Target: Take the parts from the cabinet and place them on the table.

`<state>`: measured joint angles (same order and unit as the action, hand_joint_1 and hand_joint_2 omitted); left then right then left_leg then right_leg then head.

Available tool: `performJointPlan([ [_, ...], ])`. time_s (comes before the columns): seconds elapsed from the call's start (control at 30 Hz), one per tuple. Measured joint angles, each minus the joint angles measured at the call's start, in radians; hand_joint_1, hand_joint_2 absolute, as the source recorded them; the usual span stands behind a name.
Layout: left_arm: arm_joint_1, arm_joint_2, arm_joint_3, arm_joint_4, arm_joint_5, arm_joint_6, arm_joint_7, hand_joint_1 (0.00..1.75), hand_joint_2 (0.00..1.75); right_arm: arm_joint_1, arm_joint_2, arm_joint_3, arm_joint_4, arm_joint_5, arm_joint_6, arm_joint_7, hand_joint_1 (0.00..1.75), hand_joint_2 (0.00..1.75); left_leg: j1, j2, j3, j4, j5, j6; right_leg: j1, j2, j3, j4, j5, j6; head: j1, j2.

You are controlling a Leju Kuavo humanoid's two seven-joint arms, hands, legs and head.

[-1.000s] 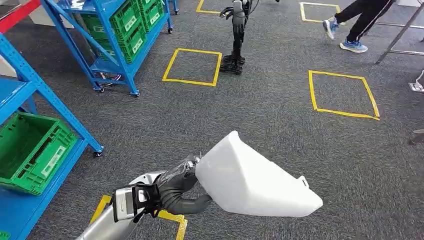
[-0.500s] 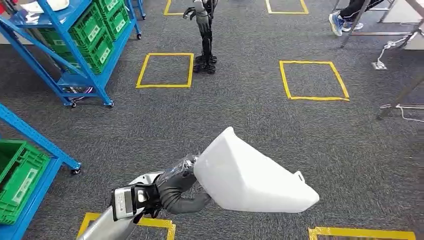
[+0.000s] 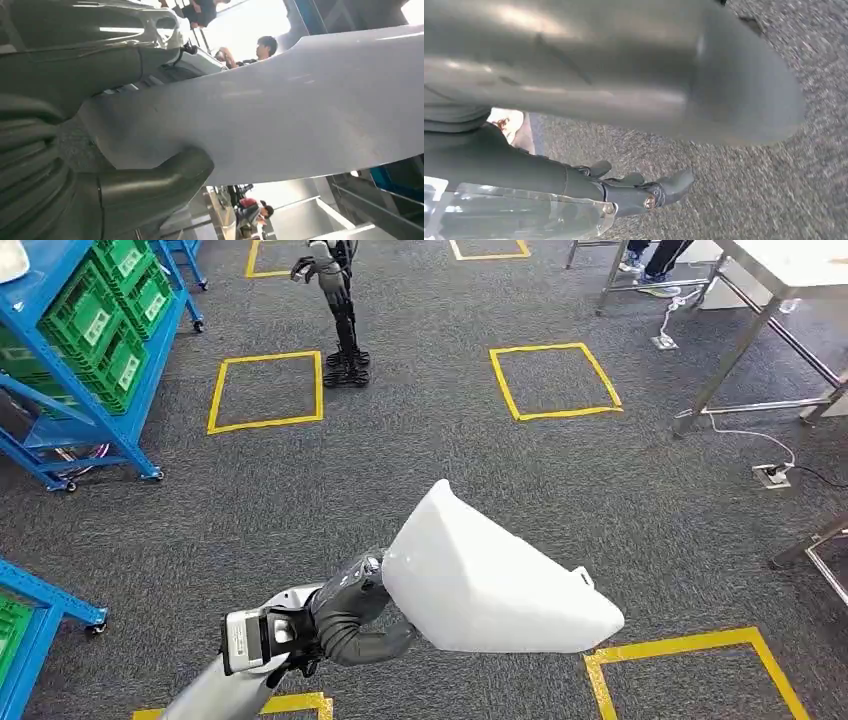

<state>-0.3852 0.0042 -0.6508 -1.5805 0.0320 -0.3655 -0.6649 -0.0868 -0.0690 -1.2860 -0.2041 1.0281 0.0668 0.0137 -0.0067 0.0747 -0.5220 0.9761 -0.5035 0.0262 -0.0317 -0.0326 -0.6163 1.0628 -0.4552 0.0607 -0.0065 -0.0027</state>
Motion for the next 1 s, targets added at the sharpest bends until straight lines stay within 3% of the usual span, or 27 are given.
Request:
performJointPlan([
  [0.03,0.000,0.000,0.000,0.000,0.000,0.000,0.000,1.75,1.75,-0.003,-0.001,0.000,0.000,0.000,0.000,0.000,0.00,0.00,-0.006,0.008,-0.002,0.005,-0.006,-0.008,0.006,-0.025,0.022,-0.039,-0.007,-0.004,-0.001,0.000],
  [0.07,-0.001,0.000,0.001,0.000,0.000,0.000,0.000,1.75,1.75,-0.003,0.000,0.000,0.000,0.000,0.002,0.000,0.00,0.00,-0.008,0.014,-0.003,0.013,-0.012,-0.013,0.007,-0.011,0.023,-0.047,0.003,-0.018,-0.002,0.000],
  [0.17,-0.001,-0.001,0.000,0.000,-0.001,-0.007,0.000,1.75,1.75,0.000,-0.001,0.000,0.000,-0.006,0.005,-0.013,0.00,0.00,-0.006,0.033,0.002,0.010,-0.012,-0.020,0.012,0.013,0.016,-0.039,0.000,-0.036,-0.002,0.000],
  [0.2,-0.001,-0.002,0.001,-0.002,-0.001,-0.013,-0.001,1.75,1.75,-0.001,-0.002,0.000,0.000,-0.007,0.006,-0.018,0.00,0.00,-0.001,0.028,-0.001,0.013,-0.021,-0.029,0.006,0.021,0.019,-0.042,0.004,-0.044,-0.003,0.000],
  [0.23,-0.001,-0.004,0.000,-0.005,-0.001,-0.016,-0.001,1.75,1.75,-0.002,-0.003,0.000,-0.001,-0.007,0.008,-0.022,0.00,0.00,0.001,-0.018,-0.011,0.041,-0.044,-0.035,0.004,0.029,0.019,-0.042,0.004,-0.049,-0.003,0.000],
  [0.27,-0.001,-0.005,0.000,-0.006,-0.001,-0.021,-0.002,1.75,1.75,-0.004,-0.004,0.000,-0.001,-0.007,0.009,-0.024,0.00,0.00,0.002,-0.050,-0.039,0.102,-0.080,-0.036,0.004,0.035,0.017,-0.042,0.005,-0.053,-0.004,0.000],
  [0.33,0.002,-0.004,-0.001,-0.006,-0.005,-0.025,0.000,1.75,1.75,-0.007,-0.003,0.000,-0.002,-0.007,0.013,-0.029,0.00,0.00,0.003,-0.070,-0.124,0.277,-0.153,-0.036,0.006,0.054,0.012,-0.041,0.009,-0.058,-0.005,0.000],
  [0.37,0.003,-0.004,-0.003,-0.006,-0.010,-0.029,0.002,1.75,1.75,-0.006,-0.002,0.000,-0.001,-0.009,0.014,-0.032,0.00,0.00,0.002,-0.072,-0.157,0.336,-0.167,-0.035,0.008,0.064,0.009,-0.041,0.009,-0.059,-0.005,0.000],
  [0.4,0.004,-0.004,-0.004,-0.006,-0.011,-0.032,0.003,1.75,1.75,-0.006,0.000,0.000,-0.001,-0.010,0.014,-0.034,0.00,0.00,0.002,-0.073,-0.164,0.342,-0.155,-0.032,0.010,0.075,0.009,-0.041,0.010,-0.060,-0.004,0.000],
  [0.43,0.004,-0.004,-0.006,-0.006,-0.015,-0.032,0.004,1.75,1.75,-0.005,0.001,0.000,-0.002,-0.012,0.014,-0.036,0.00,0.00,0.002,-0.075,-0.148,0.301,-0.122,-0.027,0.011,0.087,0.009,-0.041,0.012,-0.059,-0.005,0.000],
  [0.5,0.003,-0.005,-0.006,-0.010,-0.018,-0.033,0.005,1.75,1.75,-0.006,0.003,0.000,-0.002,-0.016,0.014,-0.037,0.00,0.00,0.000,-0.093,-0.068,0.134,-0.032,-0.014,0.010,0.112,0.009,-0.041,0.015,-0.056,-0.005,0.000],
  [0.53,0.002,-0.006,-0.006,-0.013,-0.019,-0.032,0.006,1.75,1.75,-0.007,0.005,0.000,-0.002,-0.016,0.014,-0.037,0.00,0.00,-0.001,-0.128,-0.027,0.052,0.000,-0.007,0.008,0.122,0.008,-0.041,0.017,-0.054,-0.005,0.000],
  [0.57,0.002,-0.009,-0.006,-0.015,-0.020,-0.031,0.012,1.75,1.75,-0.008,0.009,0.000,-0.001,-0.016,0.014,-0.038,0.00,0.00,0.000,-0.160,-0.012,0.018,-0.014,-0.005,0.013,0.132,0.003,-0.039,0.020,-0.048,-0.002,0.000],
  [0.63,0.002,-0.009,-0.006,-0.018,-0.021,-0.029,0.018,1.75,1.75,-0.005,0.011,0.000,-0.001,-0.016,0.014,-0.039,0.00,0.00,-0.007,-0.140,-0.013,0.018,-0.013,-0.008,0.003,0.151,-0.004,-0.042,0.026,-0.034,-0.004,0.000],
  [0.7,0.002,-0.014,-0.007,-0.019,-0.022,-0.029,0.020,1.75,1.75,-0.001,0.014,0.000,-0.001,-0.010,0.015,-0.039,0.00,0.00,-0.006,-0.119,-0.003,0.009,-0.004,0.001,0.001,0.171,-0.011,-0.048,0.033,-0.020,-0.004,0.000],
  [0.73,0.002,-0.017,-0.007,-0.019,-0.024,-0.029,0.021,1.75,1.75,-0.001,0.014,0.000,-0.001,-0.006,0.015,-0.039,0.00,0.00,-0.001,-0.103,-0.001,0.001,0.003,0.006,0.001,0.134,-0.017,-0.031,0.024,-0.023,-0.003,0.000],
  [0.77,0.003,-0.020,-0.007,-0.021,-0.028,-0.027,0.021,1.75,1.75,-0.001,0.014,0.001,-0.001,-0.002,0.015,-0.039,0.00,0.00,-0.001,-0.094,-0.002,-0.001,0.005,0.011,0.007,0.081,-0.037,0.010,-0.010,-0.020,0.001,0.000],
  [0.8,0.006,-0.019,-0.007,-0.021,-0.031,-0.026,0.021,1.75,1.75,-0.005,0.013,0.002,-0.001,0.000,0.015,-0.039,0.00,0.00,-0.003,-0.078,-0.003,-0.001,0.005,0.013,0.007,0.058,-0.070,0.083,-0.053,-0.016,0.001,0.000],
  [0.87,0.017,-0.016,-0.006,-0.020,-0.034,-0.026,0.022,1.75,1.75,-0.007,0.015,0.007,-0.001,0.001,0.015,-0.039,0.00,0.00,-0.004,-0.048,-0.006,0.000,0.005,0.013,0.006,0.045,-0.141,0.243,-0.117,-0.008,0.001,0.000],
  [0.9,0.020,-0.016,-0.006,-0.020,-0.035,-0.026,0.022,1.75,1.75,-0.005,0.016,0.008,-0.001,0.004,0.015,-0.039,0.00,0.00,-0.004,-0.035,-0.007,0.000,0.005,0.013,0.005,0.043,-0.153,0.275,-0.120,-0.005,0.000,0.000],
  [0.93,0.021,-0.016,-0.006,-0.020,-0.039,-0.026,0.022,1.75,1.75,-0.002,0.017,0.010,-0.001,0.004,0.015,-0.040,0.00,0.00,-0.004,-0.024,-0.008,0.000,0.004,0.012,0.004,0.040,-0.138,0.252,-0.102,-0.004,0.001,0.000],
  [1.0,0.021,-0.017,-0.006,-0.021,-0.042,-0.026,0.022,1.75,1.75,0.000,0.015,0.011,-0.002,0.004,0.014,-0.044,0.00,0.00,-0.001,-0.002,-0.006,0.003,0.001,0.007,0.002,0.022,-0.039,0.078,-0.027,-0.002,0.001,0.000],
])
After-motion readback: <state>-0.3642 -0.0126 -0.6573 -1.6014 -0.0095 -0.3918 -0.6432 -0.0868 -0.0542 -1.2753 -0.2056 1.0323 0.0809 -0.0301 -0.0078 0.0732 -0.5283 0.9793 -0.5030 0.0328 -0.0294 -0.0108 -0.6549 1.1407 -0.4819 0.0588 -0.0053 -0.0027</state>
